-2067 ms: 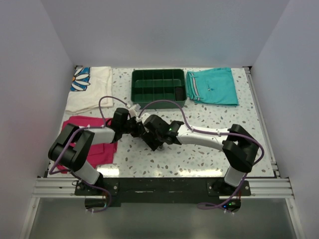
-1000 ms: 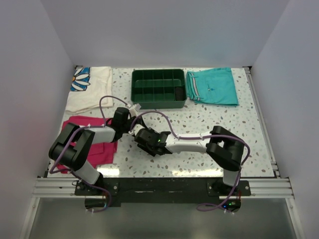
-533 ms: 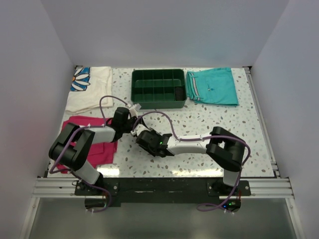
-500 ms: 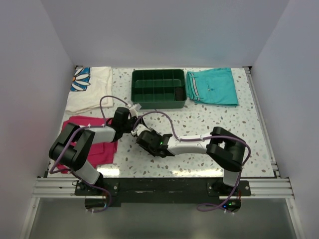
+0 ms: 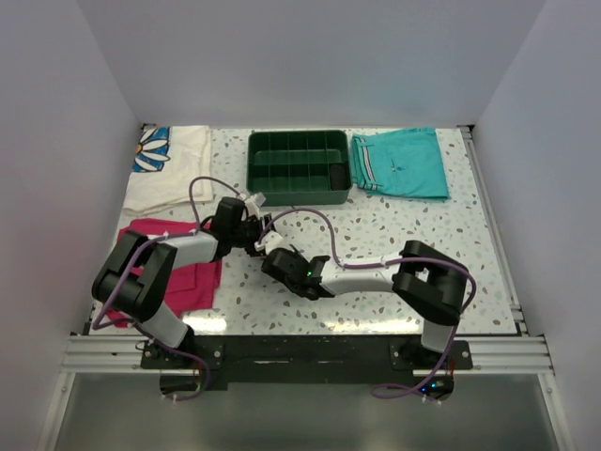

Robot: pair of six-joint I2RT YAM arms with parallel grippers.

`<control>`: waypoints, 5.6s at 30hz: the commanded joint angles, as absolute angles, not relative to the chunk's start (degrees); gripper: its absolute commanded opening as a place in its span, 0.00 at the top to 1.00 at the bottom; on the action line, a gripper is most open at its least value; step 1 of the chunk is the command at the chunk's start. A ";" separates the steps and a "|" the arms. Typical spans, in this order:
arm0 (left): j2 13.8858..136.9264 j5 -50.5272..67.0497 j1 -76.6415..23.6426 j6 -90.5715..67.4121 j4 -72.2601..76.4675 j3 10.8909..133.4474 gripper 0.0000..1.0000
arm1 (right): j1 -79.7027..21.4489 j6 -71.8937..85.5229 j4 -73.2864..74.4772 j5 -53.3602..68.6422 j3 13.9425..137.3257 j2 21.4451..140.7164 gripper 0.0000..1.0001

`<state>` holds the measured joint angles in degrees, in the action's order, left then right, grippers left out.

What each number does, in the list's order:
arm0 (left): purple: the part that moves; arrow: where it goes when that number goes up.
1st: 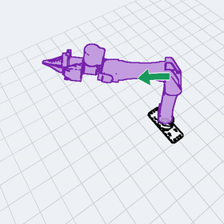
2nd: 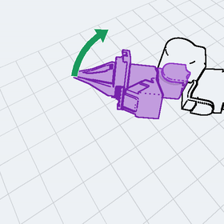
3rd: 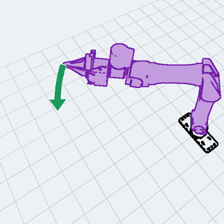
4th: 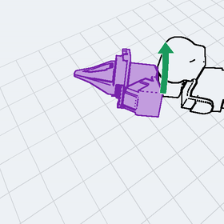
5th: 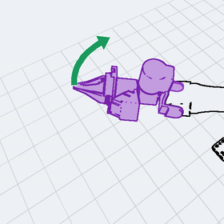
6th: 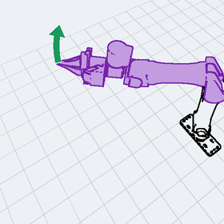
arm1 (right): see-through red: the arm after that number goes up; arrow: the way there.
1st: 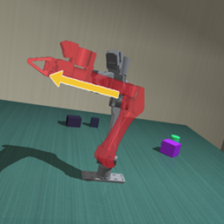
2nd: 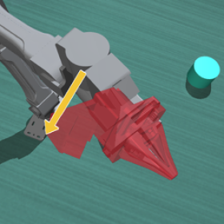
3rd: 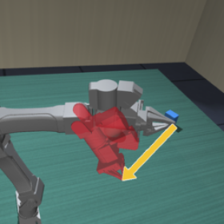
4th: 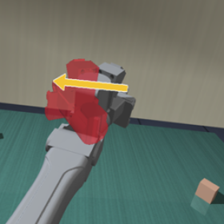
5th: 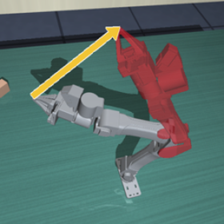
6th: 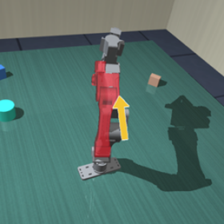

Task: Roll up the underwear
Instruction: Place the underwear in the storage box.

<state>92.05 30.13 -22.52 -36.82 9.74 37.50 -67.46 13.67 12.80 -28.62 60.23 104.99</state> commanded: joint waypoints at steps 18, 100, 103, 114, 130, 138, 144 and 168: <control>81.74 21.18 -20.30 -35.60 1.94 37.88 0.41 | -54.85 21.01 23.73 -12.57 56.42 95.89 0.91; 80.51 29.62 -20.39 -30.32 -1.58 37.35 0.00 | -32.78 18.90 53.87 -25.66 130.60 133.15 1.00; 80.60 29.71 -20.39 -30.24 -1.67 37.44 0.00 | -32.87 18.63 53.35 -25.14 130.69 134.20 1.00; 81.21 29.79 -20.39 -30.32 -1.67 37.35 0.00 | -33.75 17.40 52.12 -22.24 130.87 136.67 1.00; 81.83 30.06 -20.39 -30.59 -1.23 37.09 0.00 | -37.00 13.62 50.55 -22.50 130.17 137.99 1.00; 82.53 30.41 -20.39 -30.59 -1.14 37.09 0.00 | -35.60 16.61 50.10 -20.13 127.63 138.08 1.00; 82.88 30.50 -20.39 -30.59 -1.05 37.00 0.00 | -32.61 19.77 47.20 -15.03 123.40 135.44 1.00; 84.73 32.17 -20.39 -30.76 0.95 36.91 0.00 | -31.55 18.46 55.02 -13.27 117.77 127.26 1.00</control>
<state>83.85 30.35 -20.64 -31.81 -2.20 35.53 -31.83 18.83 49.32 -13.26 114.48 127.22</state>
